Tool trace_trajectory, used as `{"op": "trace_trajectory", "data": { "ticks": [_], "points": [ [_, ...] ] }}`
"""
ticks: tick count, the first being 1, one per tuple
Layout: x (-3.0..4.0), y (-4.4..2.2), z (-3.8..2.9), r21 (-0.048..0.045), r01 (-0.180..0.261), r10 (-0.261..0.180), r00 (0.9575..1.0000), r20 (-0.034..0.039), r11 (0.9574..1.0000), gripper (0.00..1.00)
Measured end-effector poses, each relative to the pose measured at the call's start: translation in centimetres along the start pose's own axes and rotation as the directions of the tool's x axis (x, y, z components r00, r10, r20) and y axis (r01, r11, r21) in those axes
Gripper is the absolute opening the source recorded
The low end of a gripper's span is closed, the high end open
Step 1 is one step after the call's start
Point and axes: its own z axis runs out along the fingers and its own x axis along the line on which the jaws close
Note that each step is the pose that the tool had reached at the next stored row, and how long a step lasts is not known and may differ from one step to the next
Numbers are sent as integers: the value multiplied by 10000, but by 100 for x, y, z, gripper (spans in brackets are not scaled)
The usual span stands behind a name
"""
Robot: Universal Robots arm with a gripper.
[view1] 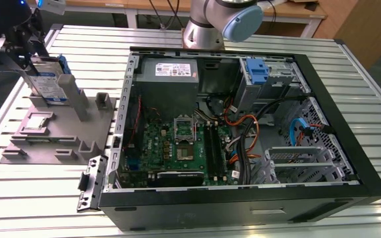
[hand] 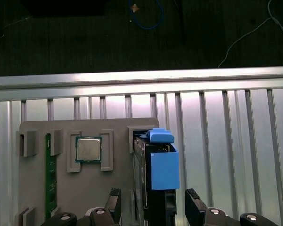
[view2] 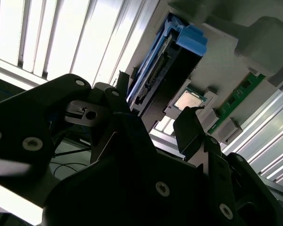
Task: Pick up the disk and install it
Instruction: 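Pick up the disk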
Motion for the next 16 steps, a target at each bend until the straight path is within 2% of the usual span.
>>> {"op": "trace_trajectory", "data": {
  "ticks": [14, 15, 16],
  "points": [
    [1, -1, 13, 1, 0, 0, 10000, 0, 10000, 64],
    [1, -1, 13, 1, 0, 0, 10000, 0, 10000, 51],
    [1, -1, 13, 1, 0, 0, 10000, 0, 10000, 51]
  ]
}}
